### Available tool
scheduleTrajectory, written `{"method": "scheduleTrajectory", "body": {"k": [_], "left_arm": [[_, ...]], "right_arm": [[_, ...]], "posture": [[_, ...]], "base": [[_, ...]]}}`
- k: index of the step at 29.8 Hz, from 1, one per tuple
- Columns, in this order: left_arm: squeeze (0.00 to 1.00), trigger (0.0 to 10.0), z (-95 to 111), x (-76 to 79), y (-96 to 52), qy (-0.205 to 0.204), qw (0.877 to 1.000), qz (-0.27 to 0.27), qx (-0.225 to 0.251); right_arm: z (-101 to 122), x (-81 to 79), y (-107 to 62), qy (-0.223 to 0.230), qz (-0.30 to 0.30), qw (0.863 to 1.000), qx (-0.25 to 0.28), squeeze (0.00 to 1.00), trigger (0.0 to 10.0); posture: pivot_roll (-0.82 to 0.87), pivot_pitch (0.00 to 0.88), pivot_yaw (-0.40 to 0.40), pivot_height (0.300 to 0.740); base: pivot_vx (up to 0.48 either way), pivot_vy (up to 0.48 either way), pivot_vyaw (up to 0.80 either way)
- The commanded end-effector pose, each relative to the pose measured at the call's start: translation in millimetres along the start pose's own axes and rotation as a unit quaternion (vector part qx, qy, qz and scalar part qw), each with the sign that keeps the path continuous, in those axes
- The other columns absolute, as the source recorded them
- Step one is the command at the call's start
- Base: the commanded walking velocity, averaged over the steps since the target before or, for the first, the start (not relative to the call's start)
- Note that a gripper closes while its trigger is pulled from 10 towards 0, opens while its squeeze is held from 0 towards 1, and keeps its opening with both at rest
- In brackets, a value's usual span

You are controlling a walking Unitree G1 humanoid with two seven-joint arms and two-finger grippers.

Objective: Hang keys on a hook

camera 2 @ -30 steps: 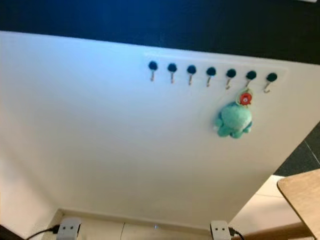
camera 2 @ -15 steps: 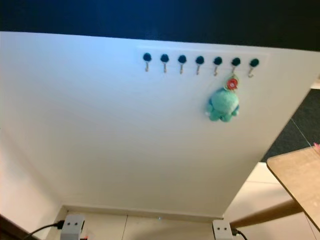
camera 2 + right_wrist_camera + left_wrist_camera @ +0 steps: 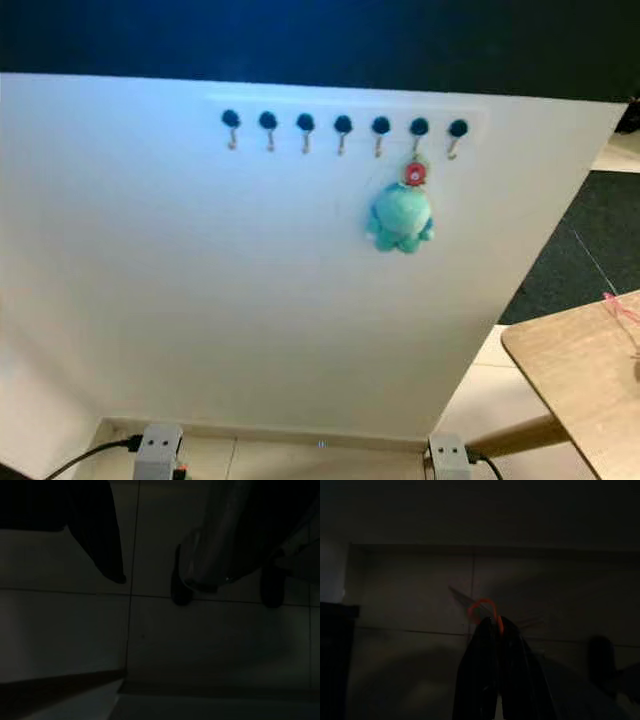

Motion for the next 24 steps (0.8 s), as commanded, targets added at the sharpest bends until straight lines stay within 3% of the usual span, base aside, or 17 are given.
{"method": "scheduleTrajectory", "body": {"k": [1,14,16,18,19,20,22,23,24], "left_arm": [[0.00,10.0,-1.9,-5.7,-1.5,-0.001,1.000,0.017,0.001],[0.00,10.0,5.8,-10.8,-0.6,-0.001,1.000,0.019,0.022],[0.00,10.0,20.9,-5.2,0.7,-0.006,0.998,-0.012,0.068],[0.00,10.0,25.4,-3.9,0.8,-0.009,0.996,-0.022,0.083],[0.00,10.0,41.4,2.2,-0.5,0.002,0.989,-0.066,0.132],[0.00,10.0,41.4,2.2,-0.5,0.002,0.989,-0.066,0.132],[0.00,10.0,74.7,15.2,-10.2,0.059,0.960,-0.151,0.228],[0.00,10.0,74.7,15.2,-10.2,0.059,0.960,-0.151,0.228],[0.00,10.0,92.0,22.0,-18.3,0.084,0.940,-0.189,0.271]], "right_arm": [[-4.4,-2.3,-0.2,0.004,0.004,1.000,-0.008,0.00,10.0],[-0.3,-6.9,1.2,0.002,0.009,1.000,-0.004,0.00,10.0],[1.5,-7.4,1.3,0.006,0.009,1.000,0.003,0.00,10.0],[1.9,-7.3,1.3,0.007,0.009,1.000,0.005,0.00,10.0],[2.8,-7.0,1.3,0.006,0.009,1.000,0.007,0.00,10.0],[2.8,-7.0,1.3,0.006,0.009,1.000,0.007,0.00,10.0],[5.2,-6.2,1.3,0.001,0.009,1.000,0.013,0.00,10.0],[5.2,-6.2,1.3,0.001,0.009,1.000,0.013,0.00,10.0],[7.1,-6.0,1.4,-0.006,0.010,1.000,0.017,0.00,10.0]], "posture": [[0.07,0.039,-0.026,0.740],[0.08,0.028,-0.026,0.740],[0.07,0.026,-0.026,0.740],[0.07,0.026,-0.026,0.740],[0.07,0.027,-0.029,0.740],[0.07,0.027,-0.029,0.740],[0.07,0.031,-0.037,0.740],[0.07,0.031,-0.037,0.740],[0.08,0.031,-0.039,0.740]], "base": [[0.000,0.000,0.00],[0.000,0.000,0.00],[0.000,0.000,0.00],[0.000,0.000,0.00],[0.000,0.000,0.00],[0.000,0.000,0.00],[0.000,0.000,0.00],[0.000,0.000,0.00],[0.000,0.000,0.00]]}}
Point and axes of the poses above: a point about 5 cm out from each wrist's last joint towards the gripper, its own y axis pointing out of the wrist towards the gripper, its own z axis along the axis of the wrist's last joint, x = y × z, the point moved 2 cm from there along y, pointing out of the wrist towards the gripper, and after that the axes turned 10 degrees about y, right-handed, at the moved point
